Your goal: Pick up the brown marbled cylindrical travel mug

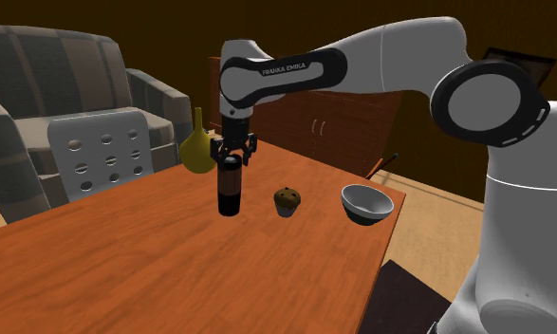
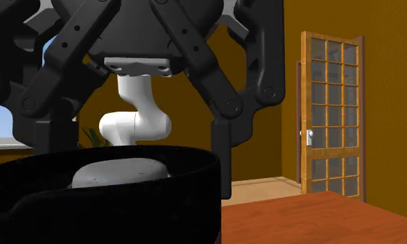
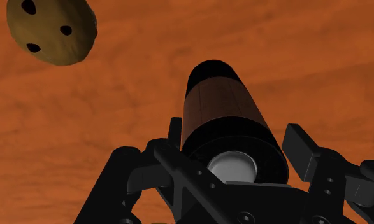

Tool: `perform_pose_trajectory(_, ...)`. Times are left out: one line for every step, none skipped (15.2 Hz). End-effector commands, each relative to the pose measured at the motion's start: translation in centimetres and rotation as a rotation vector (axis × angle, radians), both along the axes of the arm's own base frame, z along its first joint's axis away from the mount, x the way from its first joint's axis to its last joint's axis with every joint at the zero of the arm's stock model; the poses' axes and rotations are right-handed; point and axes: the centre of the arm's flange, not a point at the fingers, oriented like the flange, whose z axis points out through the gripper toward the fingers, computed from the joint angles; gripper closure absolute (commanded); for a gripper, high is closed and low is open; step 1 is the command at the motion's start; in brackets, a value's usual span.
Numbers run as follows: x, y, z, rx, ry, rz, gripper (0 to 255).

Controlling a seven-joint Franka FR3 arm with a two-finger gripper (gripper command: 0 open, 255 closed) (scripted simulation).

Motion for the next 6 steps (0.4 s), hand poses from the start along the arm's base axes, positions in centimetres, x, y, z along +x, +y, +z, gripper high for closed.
perform_pose_trajectory(0.0, 0.0, 1.2, 0.0, -0.001, 0.0, 255)
perform_pose_trajectory(0.0, 0.0, 1.7, 0.0, -0.001, 0.0, 255)
perform_pose_trajectory(0.0, 0.0, 2.2, 0.0, -0.001, 0.0, 255)
perform_pose_trajectory(0.0, 0.0, 2.8, 0.0, -0.001, 0.0, 255)
perform_pose_trajectory(0.0, 0.0, 2.8, 0.0, -0.001, 0.0, 255)
perform_pose_trajectory(0.0, 0.0, 2.8, 0.0, -0.001, 0.0, 255)
